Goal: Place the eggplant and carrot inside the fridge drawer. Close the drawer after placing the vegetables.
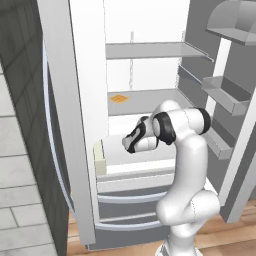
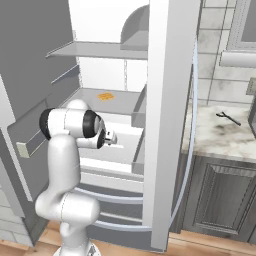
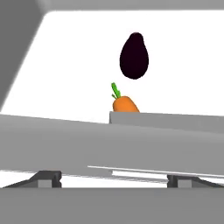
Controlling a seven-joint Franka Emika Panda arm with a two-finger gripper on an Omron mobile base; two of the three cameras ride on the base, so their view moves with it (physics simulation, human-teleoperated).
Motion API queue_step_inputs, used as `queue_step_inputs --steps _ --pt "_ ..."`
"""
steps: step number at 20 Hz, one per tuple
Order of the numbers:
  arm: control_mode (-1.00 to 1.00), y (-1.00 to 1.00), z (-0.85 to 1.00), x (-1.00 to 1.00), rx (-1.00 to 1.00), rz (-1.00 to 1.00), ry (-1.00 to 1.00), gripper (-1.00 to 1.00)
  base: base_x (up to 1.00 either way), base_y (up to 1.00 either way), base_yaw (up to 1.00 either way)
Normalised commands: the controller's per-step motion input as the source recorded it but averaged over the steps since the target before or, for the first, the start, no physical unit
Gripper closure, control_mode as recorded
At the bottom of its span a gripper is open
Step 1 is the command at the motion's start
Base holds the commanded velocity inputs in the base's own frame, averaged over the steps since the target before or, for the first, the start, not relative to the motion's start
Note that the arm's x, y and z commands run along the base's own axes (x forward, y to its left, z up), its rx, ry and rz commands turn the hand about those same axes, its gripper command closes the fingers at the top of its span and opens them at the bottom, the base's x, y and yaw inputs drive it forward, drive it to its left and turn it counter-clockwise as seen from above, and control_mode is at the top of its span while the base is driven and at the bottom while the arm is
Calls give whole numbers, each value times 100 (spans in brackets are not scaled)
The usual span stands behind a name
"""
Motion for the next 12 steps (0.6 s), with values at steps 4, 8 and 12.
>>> queue_step_inputs --steps 4,8,12 --pt "-100 0 26 0 0 0 0 -100 0 0 0" --pt "-100 0 27 -4 0 0 0 -100 0 0 0" --pt "-100 0 25 -42 0 0 0 -100 0 0 0"
